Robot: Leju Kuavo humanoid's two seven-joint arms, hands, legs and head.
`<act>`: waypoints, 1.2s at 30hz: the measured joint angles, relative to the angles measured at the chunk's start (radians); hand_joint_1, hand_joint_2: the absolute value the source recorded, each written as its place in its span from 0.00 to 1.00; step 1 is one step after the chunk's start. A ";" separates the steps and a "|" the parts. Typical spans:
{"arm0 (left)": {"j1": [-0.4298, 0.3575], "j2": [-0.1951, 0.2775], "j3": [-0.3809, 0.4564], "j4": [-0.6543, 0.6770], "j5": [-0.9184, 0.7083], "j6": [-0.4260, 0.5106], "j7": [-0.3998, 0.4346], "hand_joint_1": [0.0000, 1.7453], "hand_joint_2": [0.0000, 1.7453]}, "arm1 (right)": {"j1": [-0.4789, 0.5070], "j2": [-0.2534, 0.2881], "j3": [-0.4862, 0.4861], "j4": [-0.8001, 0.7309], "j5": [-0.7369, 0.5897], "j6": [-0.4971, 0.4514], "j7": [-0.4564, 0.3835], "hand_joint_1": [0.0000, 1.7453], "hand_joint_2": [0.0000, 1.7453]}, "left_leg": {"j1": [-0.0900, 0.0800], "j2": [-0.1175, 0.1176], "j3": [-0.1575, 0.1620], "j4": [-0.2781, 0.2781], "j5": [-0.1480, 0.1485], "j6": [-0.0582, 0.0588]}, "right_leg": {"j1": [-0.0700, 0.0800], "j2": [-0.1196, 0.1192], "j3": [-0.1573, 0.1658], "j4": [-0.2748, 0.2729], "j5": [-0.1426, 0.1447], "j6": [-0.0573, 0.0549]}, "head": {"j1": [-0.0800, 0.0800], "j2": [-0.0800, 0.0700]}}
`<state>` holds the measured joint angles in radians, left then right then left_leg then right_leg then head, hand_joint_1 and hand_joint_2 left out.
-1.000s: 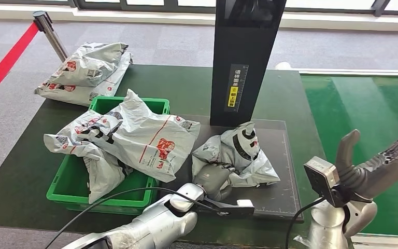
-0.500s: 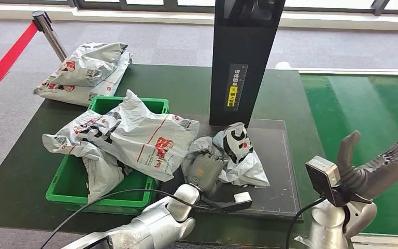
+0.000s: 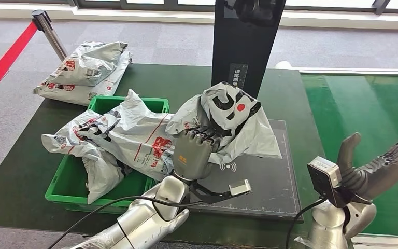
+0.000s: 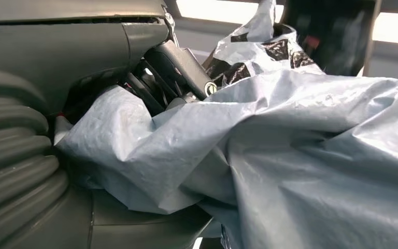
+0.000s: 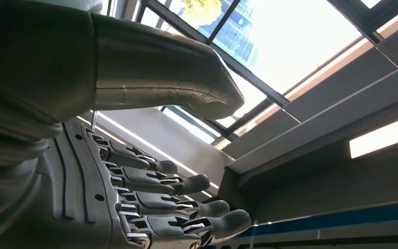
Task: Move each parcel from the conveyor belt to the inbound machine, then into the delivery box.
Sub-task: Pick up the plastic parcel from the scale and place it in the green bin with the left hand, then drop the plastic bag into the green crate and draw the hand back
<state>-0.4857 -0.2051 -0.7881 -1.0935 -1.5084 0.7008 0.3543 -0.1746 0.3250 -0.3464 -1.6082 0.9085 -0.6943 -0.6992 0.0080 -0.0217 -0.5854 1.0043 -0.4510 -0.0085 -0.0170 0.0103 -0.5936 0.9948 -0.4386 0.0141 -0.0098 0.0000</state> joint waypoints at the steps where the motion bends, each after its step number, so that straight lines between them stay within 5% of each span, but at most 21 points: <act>1: 0.002 0.011 0.000 -0.031 0.000 0.000 0.011 1.00 1.00 | 0.000 0.000 0.000 0.000 -0.001 0.000 0.000 0.00 1.00 | 0.000 0.000 0.000 0.000 0.000 0.000 | 0.000 0.000 0.000 0.000 0.000 0.000 | 0.000 0.000; 11: -0.025 0.126 -0.006 -0.311 -0.001 0.000 0.090 1.00 1.00 | -0.001 0.000 0.000 0.006 0.000 0.000 0.000 0.00 1.00 | 0.000 0.001 0.000 0.000 0.000 0.000 | 0.000 0.001 0.000 0.000 0.000 0.000 | 0.000 0.000; 16: 0.062 0.108 0.115 -0.402 -0.001 0.000 -0.142 1.00 1.00 | 0.000 0.000 -0.004 0.006 -0.005 0.000 0.000 0.00 1.00 | 0.000 0.002 0.000 0.000 0.000 0.000 | 0.000 0.003 -0.001 0.000 0.000 0.000 | 0.000 0.000; 18: 0.085 0.081 0.204 -0.366 -0.001 0.000 -0.151 1.00 1.00 | 0.001 0.000 -0.008 0.005 -0.016 0.000 0.000 0.00 1.00 | 0.000 0.002 0.000 0.000 0.000 0.000 | 0.000 0.003 -0.002 0.000 0.000 0.000 | 0.000 0.000; 22: 0.077 0.062 0.307 -0.155 -0.001 -0.002 -0.007 1.00 1.00 | 0.006 0.000 -0.009 0.005 -0.011 0.000 0.000 0.00 1.00 | 0.000 0.004 0.001 0.000 0.000 -0.001 | 0.000 0.005 -0.002 0.000 0.001 -0.001 | 0.000 0.000; 34: 0.020 -0.015 0.556 0.267 -0.001 -0.001 -0.017 1.00 1.00 | 0.009 0.000 -0.009 0.006 -0.006 0.000 0.000 0.00 1.00 | 0.000 0.003 0.002 0.000 0.001 -0.002 | 0.000 0.005 0.000 0.000 0.001 -0.002 | 0.000 0.000; 36: -0.002 -0.023 0.578 0.317 -0.001 0.000 -0.010 0.58 1.00 | 0.009 0.000 -0.009 0.006 -0.012 0.000 0.000 0.00 1.00 | 0.000 0.002 0.004 -0.001 0.001 -0.002 | 0.000 0.003 0.003 0.000 0.001 -0.001 | 0.000 0.000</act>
<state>-0.4880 -0.2284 -0.2103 -0.7764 -1.5095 0.7004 0.3441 -0.1652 0.3250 -0.3552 -1.6020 0.8970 -0.6943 -0.6993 0.0075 -0.0193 -0.5817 1.0029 -0.4501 -0.0103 -0.0174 0.0136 -0.5910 0.9945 -0.4381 0.0127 -0.0094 0.0000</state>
